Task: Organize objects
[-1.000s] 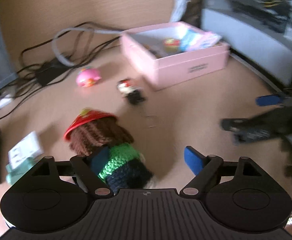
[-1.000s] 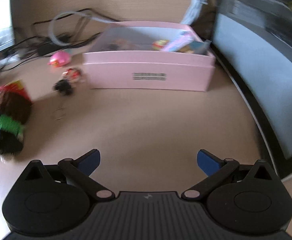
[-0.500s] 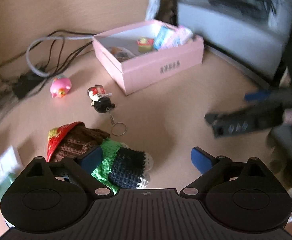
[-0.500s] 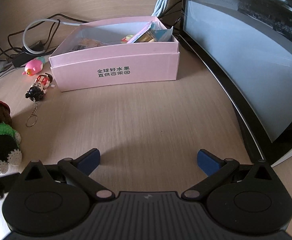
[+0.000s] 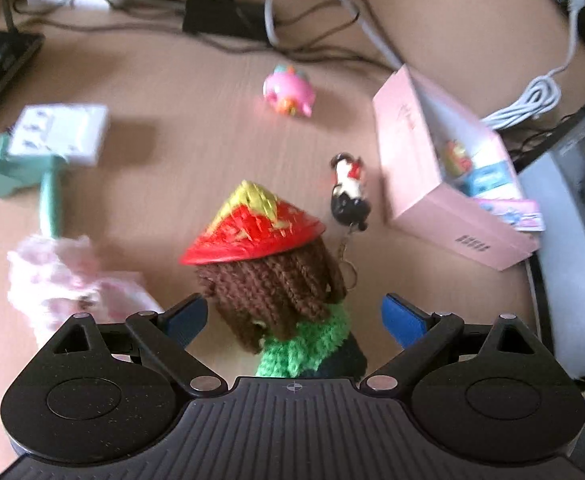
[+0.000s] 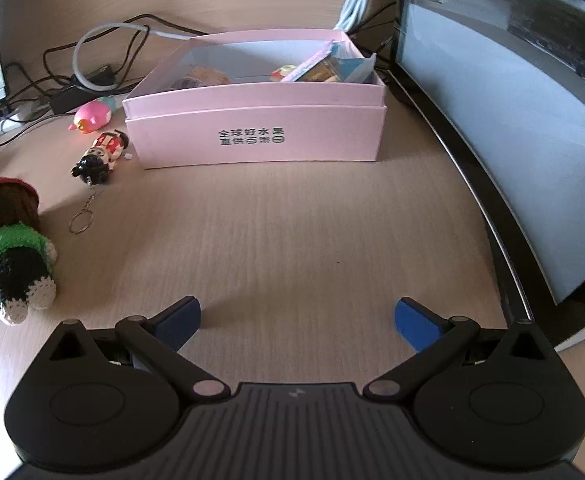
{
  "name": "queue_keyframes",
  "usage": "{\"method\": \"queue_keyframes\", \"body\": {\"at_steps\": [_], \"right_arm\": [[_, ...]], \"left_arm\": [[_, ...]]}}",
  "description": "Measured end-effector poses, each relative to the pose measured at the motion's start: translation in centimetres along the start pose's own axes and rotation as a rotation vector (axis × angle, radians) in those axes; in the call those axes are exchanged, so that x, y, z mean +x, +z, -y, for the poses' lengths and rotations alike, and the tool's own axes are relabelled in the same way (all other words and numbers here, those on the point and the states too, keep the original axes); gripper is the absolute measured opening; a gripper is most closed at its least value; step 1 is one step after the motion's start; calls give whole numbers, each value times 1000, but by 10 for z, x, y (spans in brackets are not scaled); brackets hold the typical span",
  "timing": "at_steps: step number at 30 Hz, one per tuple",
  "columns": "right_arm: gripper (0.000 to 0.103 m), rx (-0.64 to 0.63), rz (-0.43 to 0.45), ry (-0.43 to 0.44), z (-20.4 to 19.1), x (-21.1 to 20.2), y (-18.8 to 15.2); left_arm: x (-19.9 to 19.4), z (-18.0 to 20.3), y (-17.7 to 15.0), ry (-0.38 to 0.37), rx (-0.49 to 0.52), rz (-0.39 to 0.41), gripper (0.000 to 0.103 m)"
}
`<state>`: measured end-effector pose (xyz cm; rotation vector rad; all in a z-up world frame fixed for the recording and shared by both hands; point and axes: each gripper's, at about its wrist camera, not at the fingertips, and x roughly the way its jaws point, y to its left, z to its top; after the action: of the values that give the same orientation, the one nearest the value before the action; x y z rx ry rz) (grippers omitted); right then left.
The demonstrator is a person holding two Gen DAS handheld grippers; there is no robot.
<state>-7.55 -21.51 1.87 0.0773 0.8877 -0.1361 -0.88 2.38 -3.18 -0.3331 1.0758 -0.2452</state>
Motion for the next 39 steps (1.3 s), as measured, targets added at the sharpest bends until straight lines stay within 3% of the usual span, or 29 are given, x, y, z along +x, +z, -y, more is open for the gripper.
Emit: {"method": "queue_keyframes", "body": {"at_steps": [4, 6, 10, 13, 17, 19, 23, 26, 29, 30, 32, 34, 39], "right_arm": [[103, -13, 11, 9, -4, -1, -3], [103, -18, 14, 12, -6, -1, -3], [103, -40, 13, 30, -14, 1, -1], [103, -55, 0, 81, -29, 3, 7], [103, -133, 70, 178, -72, -4, 22], [103, -178, 104, 249, -102, -7, 32], [103, -257, 110, 391, -180, -8, 55], [103, -294, 96, 461, -242, -2, 73], [101, -266, 62, 470, -294, 17, 90], [96, -254, 43, 483, -308, 27, 95], [90, -258, -12, 463, -331, 50, 100], [87, -258, -82, 443, -349, 68, 99], [88, -357, -73, 422, -378, 67, 94]], "left_arm": [[14, 10, 4, 9, 58, 75, 91], [14, 12, 4, -14, 92, 69, 66], [5, -2, -1, -119, 86, -25, 65], [-26, -28, -9, -156, 75, -26, 65], [-92, -82, -8, -113, 15, 78, 65], [-128, -116, -3, -51, -42, 158, 65], [-186, -176, 0, 54, -133, 281, 65], [-212, -210, -7, 91, -183, 320, 65], [-221, -235, -19, 86, -172, 335, 65], [-222, -241, -26, 106, -165, 342, 65], [-222, -255, -41, 136, -218, 338, 65], [-221, -266, -50, 83, -279, 310, 65], [-210, -270, -47, 74, -240, 251, 65]]}}
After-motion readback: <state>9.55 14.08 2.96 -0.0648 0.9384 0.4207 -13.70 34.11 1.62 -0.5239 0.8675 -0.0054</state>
